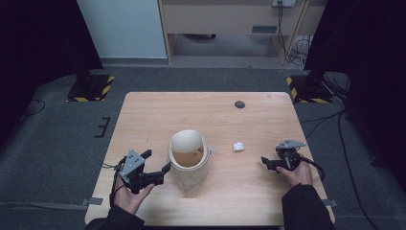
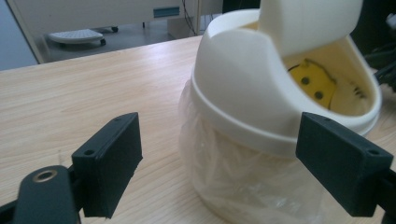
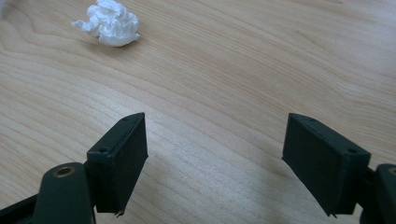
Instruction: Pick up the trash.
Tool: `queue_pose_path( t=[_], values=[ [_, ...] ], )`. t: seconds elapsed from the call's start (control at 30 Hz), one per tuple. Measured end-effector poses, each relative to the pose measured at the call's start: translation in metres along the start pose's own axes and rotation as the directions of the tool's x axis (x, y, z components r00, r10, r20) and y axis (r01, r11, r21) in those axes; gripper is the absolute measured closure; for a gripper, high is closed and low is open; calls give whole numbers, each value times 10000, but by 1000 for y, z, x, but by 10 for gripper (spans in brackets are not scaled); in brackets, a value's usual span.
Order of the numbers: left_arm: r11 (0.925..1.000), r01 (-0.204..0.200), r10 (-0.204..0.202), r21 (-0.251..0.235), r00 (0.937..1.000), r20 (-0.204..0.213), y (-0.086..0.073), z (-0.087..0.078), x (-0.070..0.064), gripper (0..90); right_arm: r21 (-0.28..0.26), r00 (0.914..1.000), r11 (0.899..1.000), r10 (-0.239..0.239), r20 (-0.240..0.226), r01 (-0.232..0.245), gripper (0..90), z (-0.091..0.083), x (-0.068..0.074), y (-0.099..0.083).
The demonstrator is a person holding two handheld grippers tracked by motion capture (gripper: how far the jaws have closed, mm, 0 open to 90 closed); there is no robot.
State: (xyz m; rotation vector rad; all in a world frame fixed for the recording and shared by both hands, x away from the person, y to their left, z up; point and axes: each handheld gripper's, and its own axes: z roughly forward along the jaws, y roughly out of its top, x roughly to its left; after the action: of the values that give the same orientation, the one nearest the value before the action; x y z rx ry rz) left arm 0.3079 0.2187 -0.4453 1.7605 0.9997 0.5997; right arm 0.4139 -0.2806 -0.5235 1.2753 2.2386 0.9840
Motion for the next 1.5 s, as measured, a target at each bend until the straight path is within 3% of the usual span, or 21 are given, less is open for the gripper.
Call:
queue_pose_path(
  t=[0.23,0.4,0.6,1.0,1.13,1.4,1.5],
  values=[
    [9979,-25,61,648,9984,-563,-10,1,16,155,-345,10000,9994,52,47,-50,240,-5,-1,3],
    [9897,219,-58,1413,9935,-1133,-23,5,34,158,-549,10000,9985,69,52,-66,240,-8,-1,6],
    [9779,346,-105,2061,9931,-1170,-34,19,47,157,-810,9999,9966,124,31,-121,244,-12,-1,11],
    [9494,454,-23,3107,9905,-1378,-46,48,73,140,-1142,9994,9932,-261,-208,235,302,-21,7,28],
    [9382,364,153,3441,9891,-1464,-48,55,77,133,-1196,9988,9920,-426,-231,395,328,-23,9,32],
    [9145,359,131,4030,9929,-1181,-54,64,79,121,-1372,9954,9869,-903,-314,852,367,-29,15,48],
    [9104,255,212,4129,9939,-1081,-55,66,78,121,-1491,9933,9835,-1095,-377,1027,379,-30,20,55]
  ],
)
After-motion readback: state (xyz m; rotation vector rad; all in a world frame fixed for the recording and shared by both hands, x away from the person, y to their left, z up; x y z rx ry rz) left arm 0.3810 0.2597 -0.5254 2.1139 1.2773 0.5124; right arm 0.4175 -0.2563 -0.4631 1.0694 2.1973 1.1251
